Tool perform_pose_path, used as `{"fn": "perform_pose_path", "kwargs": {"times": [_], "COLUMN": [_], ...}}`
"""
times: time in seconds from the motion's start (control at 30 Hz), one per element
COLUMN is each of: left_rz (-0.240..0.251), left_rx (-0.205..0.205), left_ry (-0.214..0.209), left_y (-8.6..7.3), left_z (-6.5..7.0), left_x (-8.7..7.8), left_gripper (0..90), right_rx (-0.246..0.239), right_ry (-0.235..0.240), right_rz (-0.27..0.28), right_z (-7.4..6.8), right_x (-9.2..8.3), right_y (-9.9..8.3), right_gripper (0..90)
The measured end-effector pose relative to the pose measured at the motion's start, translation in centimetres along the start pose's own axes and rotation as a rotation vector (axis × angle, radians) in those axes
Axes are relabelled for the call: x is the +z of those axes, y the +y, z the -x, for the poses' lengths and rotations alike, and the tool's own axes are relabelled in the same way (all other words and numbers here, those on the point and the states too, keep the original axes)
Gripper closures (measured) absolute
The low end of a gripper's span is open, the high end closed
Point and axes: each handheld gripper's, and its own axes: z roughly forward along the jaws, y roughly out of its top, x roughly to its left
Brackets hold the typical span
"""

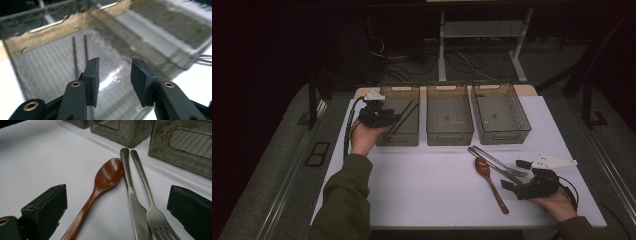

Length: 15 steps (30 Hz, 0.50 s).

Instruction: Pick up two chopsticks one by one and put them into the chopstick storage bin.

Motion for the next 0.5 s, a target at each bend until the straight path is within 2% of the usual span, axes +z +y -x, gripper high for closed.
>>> {"fn": "perform_pose_path", "kwargs": {"times": [0.23,0.5], "left_rz": [0.042,0.069], "left_rx": [0.047,0.075], "left_ry": [-0.075,-0.123], "left_y": [-0.5,-2.3], "left_z": [2.5,4.8], "left_x": [-1.8,-3.6], "left_gripper": [49.0,41.8], "right_rx": [0.000,-0.002], "right_ry": [0.000,0.001], "right_rz": [-0.006,-0.004], "right_z": [0.0,-0.1], "right_x": [0.1,0.1], "right_y": [0.0,0.1], "right_gripper": [2.3,2.3]}}
